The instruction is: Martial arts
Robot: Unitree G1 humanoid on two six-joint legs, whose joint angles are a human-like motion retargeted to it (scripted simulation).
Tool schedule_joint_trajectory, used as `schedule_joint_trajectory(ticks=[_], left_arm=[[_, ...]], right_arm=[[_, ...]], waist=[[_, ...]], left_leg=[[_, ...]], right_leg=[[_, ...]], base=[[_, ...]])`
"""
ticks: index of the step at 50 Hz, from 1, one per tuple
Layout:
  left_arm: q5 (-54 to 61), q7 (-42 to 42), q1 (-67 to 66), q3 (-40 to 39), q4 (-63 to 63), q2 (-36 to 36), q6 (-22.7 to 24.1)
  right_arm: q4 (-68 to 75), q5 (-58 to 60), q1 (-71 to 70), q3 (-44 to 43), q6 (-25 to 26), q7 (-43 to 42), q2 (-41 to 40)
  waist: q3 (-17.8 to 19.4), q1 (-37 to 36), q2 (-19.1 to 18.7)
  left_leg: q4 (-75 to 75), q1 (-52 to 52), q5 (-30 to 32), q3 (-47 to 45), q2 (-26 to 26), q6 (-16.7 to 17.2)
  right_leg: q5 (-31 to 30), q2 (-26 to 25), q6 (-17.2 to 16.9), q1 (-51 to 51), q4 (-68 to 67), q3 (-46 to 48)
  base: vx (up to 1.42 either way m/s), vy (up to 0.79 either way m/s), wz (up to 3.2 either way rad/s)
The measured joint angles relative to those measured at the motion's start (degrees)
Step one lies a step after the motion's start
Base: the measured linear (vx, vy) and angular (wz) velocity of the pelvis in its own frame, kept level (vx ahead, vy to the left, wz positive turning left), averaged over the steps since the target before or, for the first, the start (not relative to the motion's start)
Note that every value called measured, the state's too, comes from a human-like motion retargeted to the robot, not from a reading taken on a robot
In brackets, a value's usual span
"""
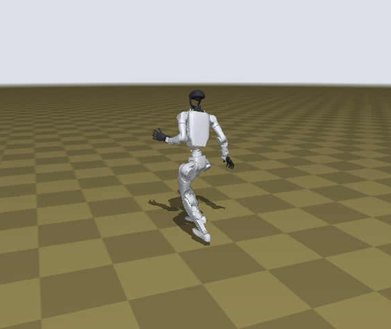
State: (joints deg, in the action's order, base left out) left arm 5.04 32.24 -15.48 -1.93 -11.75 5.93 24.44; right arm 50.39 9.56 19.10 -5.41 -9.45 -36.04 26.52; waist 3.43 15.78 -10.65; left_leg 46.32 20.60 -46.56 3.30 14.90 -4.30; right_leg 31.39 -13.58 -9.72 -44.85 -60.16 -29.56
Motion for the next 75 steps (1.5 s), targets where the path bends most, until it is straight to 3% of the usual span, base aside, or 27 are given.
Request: schedule_joint_trajectory(ticks=[7, 13, 16, 20, 24, 27, 31, 36, 40, 47, 53, 64, 72, 75], left_arm=[[-2.77, -9.11, 2.08, 4.63, -4.54, 6.88, -1.82], [0.23, -15.40, 5.53, 6.81, -7.37, 9.52, -3.02], [-0.20, -17.56, 6.14, 8.42, -7.81, 10.01, -4.11], [-2.90, -19.39, 7.04, 10.54, -6.23, 10.66, -5.74], [-4.26, -20.72, 8.95, 13.20, -1.26, 9.73, -6.70], [-2.17, -22.35, 10.57, 14.95, 1.08, 9.34, -6.65], [3.56, -24.69, 13.08, 16.17, -1.41, 9.83, -5.03], [12.12, -26.46, 17.17, 16.51, -8.71, 10.83, -2.23], [15.63, -26.47, 20.38, 16.48, -12.74, 11.33, -1.48], [17.36, -30.19, 18.68, 15.72, -12.81, 10.32, -4.03], [17.39, -35.56, 12.61, 15.06, -7.02, 9.24, -7.20], [17.04, -39.95, 8.23, 13.45, -2.37, 8.58, -8.46], [16.88, -40.76, 10.32, 12.98, -3.85, 9.13, -7.98], [16.75, -41.00, 13.35, 13.14, -3.68, 9.50, -7.50]], right_arm=[[-9.01, -0.06, -3.60, 1.61, -1.05, -3.33, -0.16], [-21.81, -4.65, -4.74, 9.07, -5.11, 1.60, -4.79], [-30.74, -6.56, -5.64, 13.14, -7.26, 5.09, -5.33], [-45.20, -7.75, -9.33, 16.15, -9.51, 8.23, -4.11], [-58.30, -7.75, -15.45, 16.03, -10.81, 10.12, -2.35], [-65.60, -8.68, -18.21, 15.57, -11.61, 11.35, -1.46], [-72.14, -11.85, -16.92, 15.10, -12.75, 13.16, -0.51], [-75.48, -16.21, -11.80, 14.86, -13.42, 14.65, 0.03], [-75.66, -18.67, -9.43, 14.90, -12.62, 16.03, 0.20], [-73.92, -18.01, -9.69, 14.95, -10.00, 20.61, -0.41], [-71.54, -13.42, -13.56, 16.11, -9.23, 24.34, -0.64], [-68.45, -9.93, -20.21, 20.07, -10.35, 28.18, 0.43], [-68.76, -10.70, -18.73, 18.69, -11.06, 27.90, -0.98], [-67.44, -11.05, -16.76, 16.89, -10.98, 27.26, -1.61]], waist=[[-0.34, -3.36, 1.68], [-1.06, -7.89, 0.55], [-1.84, -9.80, 1.38], [-0.95, -11.45, 2.14], [1.00, -10.87, 3.19], [1.53, -9.64, 3.52], [1.23, -7.96, 2.01], [0.01, -5.38, 0.55], [-1.87, -3.14, 3.20], [-2.92, -2.96, 7.73], [-2.50, -6.60, 11.11], [-1.92, -12.80, 12.49], [-3.03, -10.03, 12.12], [-3.25, -8.66, 11.18]], left_leg=[[-1.26, -9.19, 0.77, 6.66, -0.16, 0.72], [10.89, -11.71, 4.34, 12.37, -5.53, 6.29], [21.37, -9.81, 2.43, 9.90, -9.75, 6.23], [35.29, -7.05, -2.87, 5.60, -17.49, 4.03], [40.43, -3.56, -3.44, 1.53, -20.12, 0.85], [40.30, -2.17, -3.44, -1.29, -19.81, -0.51], [36.80, -3.94, -3.44, -2.62, -19.18, 1.56], [22.81, -7.16, -3.44, -1.31, -17.60, 4.47], [6.91, -6.75, -2.91, -0.80, -13.02, 3.40], [-6.56, -4.50, 0.49, 2.25, -6.07, 2.74], [-10.81, -7.42, 2.59, 5.95, -1.52, 1.83], [-13.16, -9.83, 3.39, 6.33, -0.31, 0.84], [-13.80, -9.88, 2.58, 4.80, -0.64, 0.75], [-17.66, -12.22, 3.14, 4.50, -2.57, 1.01]], right_leg=[[-6.73, -0.96, -4.27, 7.32, 2.04, -6.96], [-10.24, -4.70, -3.59, 14.07, 1.66, -0.42], [-5.19, -4.32, 0.06, 16.19, -1.68, 4.97], [6.33, -4.88, 6.43, 18.79, -5.22, 11.25], [11.96, -3.71, 9.78, 20.25, -5.06, 14.68], [11.15, -2.75, 10.21, 20.48, -2.76, 16.58], [5.70, -3.79, 8.58, 20.11, 3.29, 19.54], [-5.54, -3.93, 3.08, 17.80, 12.94, 22.70], [-10.28, 0.88, -0.79, 12.50, 16.63, 22.64], [-2.80, 12.52, 1.68, 5.38, 4.87, 27.22], [3.16, 20.23, 5.14, 12.24, -3.36, 31.50], [5.85, 24.23, 4.11, 20.28, 0.17, 34.69], [5.97, 25.90, 2.30, 19.70, -0.55, 34.21], [6.52, 24.26, 2.74, 21.50, 3.14, 34.18]], base=[[0.24, -0.12, 0.29], [0.22, -0.30, 0.16], [0.15, -0.33, 0.34], [0.12, -0.30, 0.45], [0.04, -0.24, 0.45], [-0.02, -0.17, 0.24], [-0.08, -0.09, -0.05], [-0.19, -0.03, 0.01], [-0.26, 0.03, 0.51], [-0.25, 0.05, 0.76], [-0.16, 0.03, 0.61], [-0.04, 0.01, 0.10], [0.01, -0.10, -0.18], [0.05, -0.15, -0.41]])
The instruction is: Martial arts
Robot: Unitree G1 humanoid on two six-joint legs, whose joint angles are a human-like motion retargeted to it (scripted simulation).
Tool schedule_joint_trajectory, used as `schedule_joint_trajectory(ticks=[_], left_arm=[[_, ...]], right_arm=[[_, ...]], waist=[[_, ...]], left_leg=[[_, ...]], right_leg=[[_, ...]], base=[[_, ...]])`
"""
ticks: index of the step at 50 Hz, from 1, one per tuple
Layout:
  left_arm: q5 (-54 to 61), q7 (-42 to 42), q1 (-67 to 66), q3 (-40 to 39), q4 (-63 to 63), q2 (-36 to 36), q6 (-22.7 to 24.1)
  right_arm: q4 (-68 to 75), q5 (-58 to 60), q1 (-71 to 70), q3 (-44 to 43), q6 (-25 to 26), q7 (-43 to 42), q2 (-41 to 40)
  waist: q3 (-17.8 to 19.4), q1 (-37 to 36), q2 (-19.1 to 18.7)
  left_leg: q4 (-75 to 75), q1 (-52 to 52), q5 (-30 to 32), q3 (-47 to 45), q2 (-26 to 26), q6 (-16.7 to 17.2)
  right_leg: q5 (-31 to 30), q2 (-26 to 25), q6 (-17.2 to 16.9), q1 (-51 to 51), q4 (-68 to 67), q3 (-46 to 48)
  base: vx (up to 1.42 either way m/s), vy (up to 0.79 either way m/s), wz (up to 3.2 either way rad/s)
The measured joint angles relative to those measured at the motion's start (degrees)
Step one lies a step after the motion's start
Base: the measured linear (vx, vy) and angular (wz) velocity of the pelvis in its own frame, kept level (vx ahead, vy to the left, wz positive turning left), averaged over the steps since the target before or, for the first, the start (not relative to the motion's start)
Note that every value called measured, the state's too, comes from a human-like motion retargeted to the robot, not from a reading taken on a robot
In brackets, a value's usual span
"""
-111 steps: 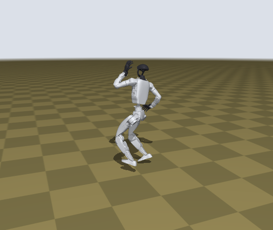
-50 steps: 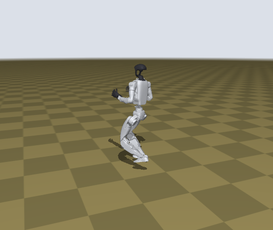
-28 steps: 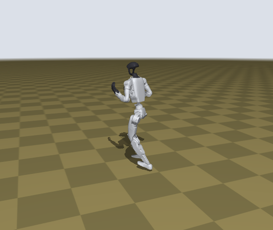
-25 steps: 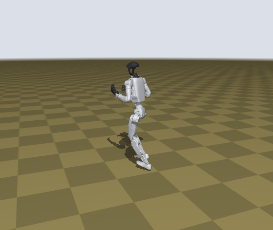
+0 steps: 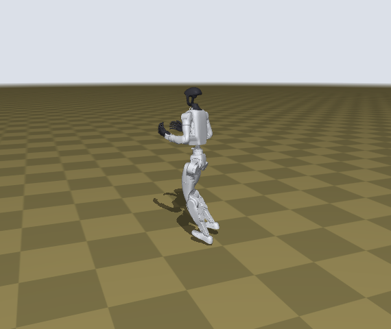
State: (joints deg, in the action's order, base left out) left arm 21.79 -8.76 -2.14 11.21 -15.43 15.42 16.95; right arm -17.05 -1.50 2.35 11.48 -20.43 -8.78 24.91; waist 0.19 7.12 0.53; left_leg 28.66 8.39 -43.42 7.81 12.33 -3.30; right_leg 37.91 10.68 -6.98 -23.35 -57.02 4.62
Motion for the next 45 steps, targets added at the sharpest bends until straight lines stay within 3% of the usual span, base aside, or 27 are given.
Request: schedule_joint_trajectory(ticks=[5, 10, 15, 19, 25, 31, 35, 39, 42, 45], left_arm=[[1.44, -2.25, 3.16, 0.97, -0.92, -0.04, 0.73], [4.95, -5.30, 4.44, 2.58, -3.23, -0.98, 1.10], [10.53, -6.57, 3.95, 2.26, -6.30, -2.90, 1.90], [14.75, -5.70, 2.30, -0.88, -9.26, -4.66, 2.84], [17.35, -2.47, -2.07, -6.47, -11.18, -6.32, 3.84], [16.43, 0.85, -6.09, -10.11, -11.47, -4.74, 4.60], [13.38, 2.02, -8.74, -11.28, -11.46, -3.26, 4.40], [8.64, 0.90, -11.55, -11.28, -11.35, -1.93, 3.19], [3.57, -1.11, -12.80, -10.50, -10.49, -0.57, 1.83], [-2.72, -4.20, -13.79, -8.61, -9.23, 1.15, 0.33]], right_arm=[[4.40, -1.17, 3.82, -1.29, 0.15, 0.29, -0.87], [8.62, -3.00, 7.68, -1.52, -0.13, 1.53, -0.80], [9.54, -5.53, 8.75, -1.14, -1.34, 2.75, 0.71], [7.93, -8.26, 5.79, -0.14, -2.57, 3.37, 2.53], [0.93, -9.19, 0.97, 1.55, -4.51, 2.38, 2.78], [-6.91, -7.54, -2.68, 3.51, -5.98, 1.25, 2.36], [-11.32, -5.10, -6.06, 5.34, -7.19, 0.28, 2.36], [-16.55, -0.98, -12.17, 5.68, -8.40, -1.50, 1.68], [-20.37, 4.77, -18.86, 3.97, -8.90, -4.76, 1.31], [-23.18, 12.84, -26.34, 1.45, -8.51, -9.69, 2.62]], waist=[[0.77, 2.94, -0.79], [1.87, 5.66, -1.04], [1.95, 7.39, 1.01], [2.38, 5.37, -2.22], [-0.02, 0.58, -3.34], [-0.67, -3.45, 1.70], [-0.57, -4.60, 5.38], [0.10, -2.78, 8.61], [0.51, -0.08, 9.75], [0.04, 2.74, 9.01]], left_leg=[[1.85, -1.78, -1.96, -1.88, -2.58, 0.06], [15.08, 2.34, -6.58, -5.80, -5.81, -0.58], [31.57, 13.96, -6.58, -10.33, -5.91, -4.45], [44.97, 28.71, -6.58, -10.62, -9.04, -4.60], [41.95, 40.66, -6.58, -9.89, -7.74, -4.31], [36.77, 35.89, -6.58, -8.64, 0.30, -5.49], [33.33, 29.35, -6.58, -7.84, 6.70, -7.22], [29.80, 23.13, -6.58, -6.57, 13.81, -10.07], [26.41, 18.19, -6.58, -4.66, 17.18, -11.27], [21.50, 12.68, -6.58, -1.49, 17.65, -11.11]], right_leg=[[2.04, -3.17, 1.10, 4.52, 5.10, -0.47], [4.41, -6.25, 2.15, 7.48, 6.58, -0.87], [6.85, -5.93, 3.09, 6.67, 4.97, -0.99], [7.26, -11.81, 4.72, 5.89, 7.04, -0.06], [7.74, -14.81, 4.95, 6.23, 8.51, -0.17], [7.24, -7.33, 1.92, 11.11, 1.72, 1.90], [0.13, 1.11, -0.67, 11.52, -9.50, 3.38], [-8.33, 9.03, -1.20, 5.62, -25.91, 0.78], [-8.69, 12.15, 0.32, -1.59, -33.22, -2.77], [-7.36, 10.96, 1.15, -10.22, -32.99, -6.40]], base=[[0.03, -0.17, -0.46], [0.03, -0.16, -0.31], [0.08, -0.13, -0.05], [0.21, -0.05, -0.46], [0.36, 0.03, -0.54], [0.44, 0.06, -0.27], [0.41, 0.06, -0.05], [0.42, 0.05, 0.21], [0.47, 0.03, 0.24], [0.52, 0.00, 0.15]])
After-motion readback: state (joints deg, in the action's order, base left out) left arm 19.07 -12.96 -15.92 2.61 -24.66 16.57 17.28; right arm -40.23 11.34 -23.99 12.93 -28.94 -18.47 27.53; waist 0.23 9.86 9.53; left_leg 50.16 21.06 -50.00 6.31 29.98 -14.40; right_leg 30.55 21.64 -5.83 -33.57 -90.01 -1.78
